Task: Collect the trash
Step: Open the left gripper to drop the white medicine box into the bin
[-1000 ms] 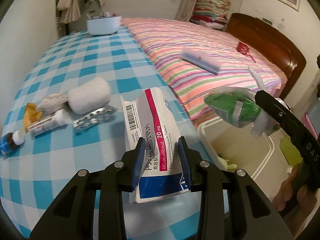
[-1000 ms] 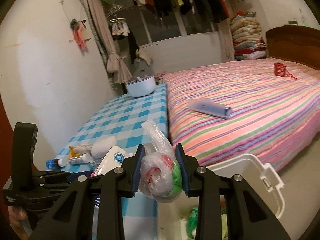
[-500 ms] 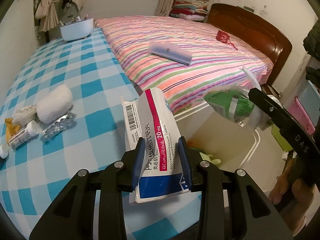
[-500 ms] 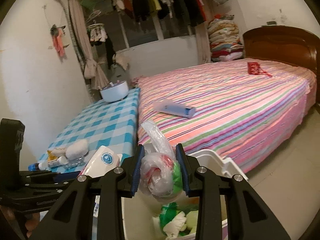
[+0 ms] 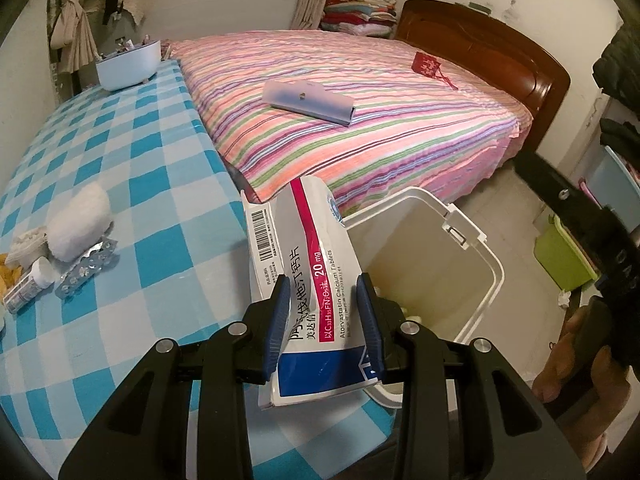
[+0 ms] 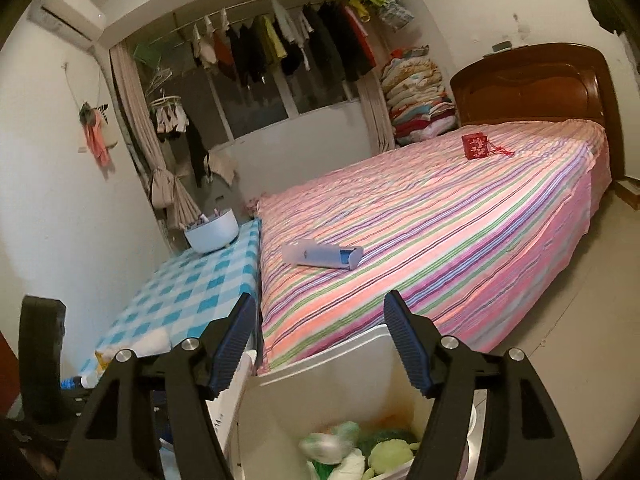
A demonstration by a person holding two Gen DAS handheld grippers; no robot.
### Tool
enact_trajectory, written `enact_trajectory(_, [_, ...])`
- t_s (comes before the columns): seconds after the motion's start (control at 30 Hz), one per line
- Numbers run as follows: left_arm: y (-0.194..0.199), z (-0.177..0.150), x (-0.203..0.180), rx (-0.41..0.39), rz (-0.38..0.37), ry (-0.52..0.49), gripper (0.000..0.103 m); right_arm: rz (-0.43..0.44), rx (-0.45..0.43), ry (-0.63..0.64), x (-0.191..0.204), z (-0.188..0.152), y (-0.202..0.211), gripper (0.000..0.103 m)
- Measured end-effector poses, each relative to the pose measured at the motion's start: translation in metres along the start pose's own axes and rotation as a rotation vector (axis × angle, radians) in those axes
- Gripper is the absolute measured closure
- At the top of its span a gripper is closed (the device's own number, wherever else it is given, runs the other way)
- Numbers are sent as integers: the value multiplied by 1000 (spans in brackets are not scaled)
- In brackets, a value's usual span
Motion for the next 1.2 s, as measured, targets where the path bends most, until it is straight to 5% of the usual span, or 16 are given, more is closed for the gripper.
enact_trajectory(1.07, [-48, 5, -55, 59, -56, -81, 65, -10, -42, -31, -11, 1, 10, 38])
enact_trajectory(1.13, [-49, 6, -56, 52, -51, -82, 54, -5, -38, -32, -11, 0, 9, 38])
enact_trajectory(1.2, [-47, 8, -59, 38, -48, -95, 22, -3, -34, -31, -11, -2, 8, 38])
Point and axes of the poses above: each gripper's, at about its wrist camera, not at the fingertips, and y roughly against the way its jaws point, x to its left, z to its top, the point moved 8 cm from there along -y, roughly the way its jaws point
